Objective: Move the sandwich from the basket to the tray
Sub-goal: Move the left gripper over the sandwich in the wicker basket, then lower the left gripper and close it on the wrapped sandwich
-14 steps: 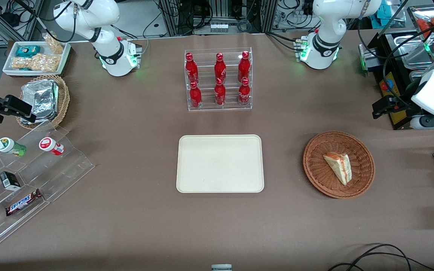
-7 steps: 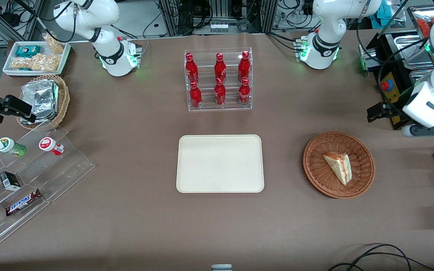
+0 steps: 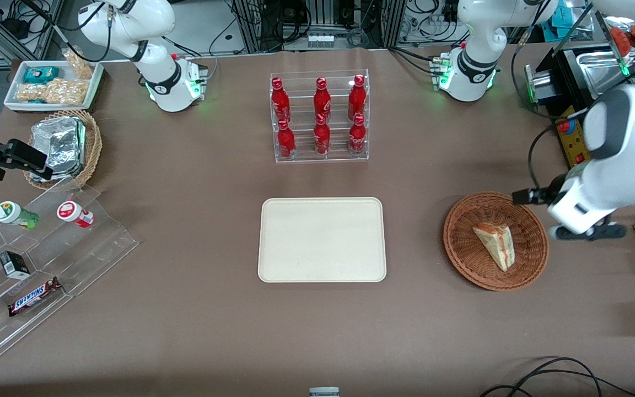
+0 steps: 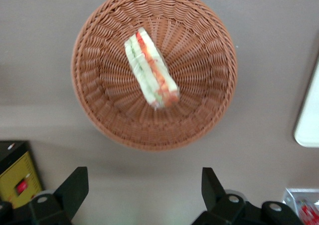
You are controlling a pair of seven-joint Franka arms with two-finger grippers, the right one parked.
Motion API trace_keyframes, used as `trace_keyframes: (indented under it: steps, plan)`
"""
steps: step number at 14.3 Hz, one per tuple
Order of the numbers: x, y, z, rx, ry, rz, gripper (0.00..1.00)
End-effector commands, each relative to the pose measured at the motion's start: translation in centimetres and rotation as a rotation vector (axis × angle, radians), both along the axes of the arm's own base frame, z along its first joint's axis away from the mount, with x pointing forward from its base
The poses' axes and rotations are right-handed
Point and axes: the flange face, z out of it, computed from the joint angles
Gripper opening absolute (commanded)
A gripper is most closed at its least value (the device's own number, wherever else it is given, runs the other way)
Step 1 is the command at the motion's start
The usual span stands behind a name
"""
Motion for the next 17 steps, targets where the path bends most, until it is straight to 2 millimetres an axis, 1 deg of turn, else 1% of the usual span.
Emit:
trace_keyframes:
  steps: [1, 2, 3, 4, 5, 6, 8, 10, 11, 13, 14, 15, 16, 17]
  plan:
    - [0.0, 0.5, -3.9, 0.012, -0.016, -0.004, 1.0]
    - [-0.1, 0.7, -5.6, 0.007, -0.006, 0.005, 1.0]
    - [0.0, 2.1, -7.1, 0.005, -0.007, 0.051, 1.0]
    - [0.2, 2.7, -8.1, 0.016, -0.023, 0.117, 1.0]
    - [0.5, 2.5, -9.4, 0.031, -0.051, 0.203, 1.0]
    - [0.6, 2.2, -10.2, 0.049, -0.078, 0.281, 1.0]
    - [0.3, 2.0, -11.4, 0.068, -0.119, 0.413, 1.0]
    - [0.0, 1.8, -13.2, 0.077, -0.155, 0.546, 1.0]
    - [-0.3, 1.8, -14.5, 0.083, -0.162, 0.609, 1.0]
    - [-1.5, 1.7, -16.5, 0.077, -0.182, 0.643, 1.0]
    - [-1.8, 1.6, -17.2, 0.074, -0.186, 0.647, 0.81]
    - [-1.9, 1.6, -17.7, 0.078, -0.174, 0.651, 0.42]
    - [-2.0, 1.5, -17.9, 0.073, -0.166, 0.659, 0.16]
    - [-1.7, 1.5, -17.8, 0.073, -0.169, 0.666, 0.07]
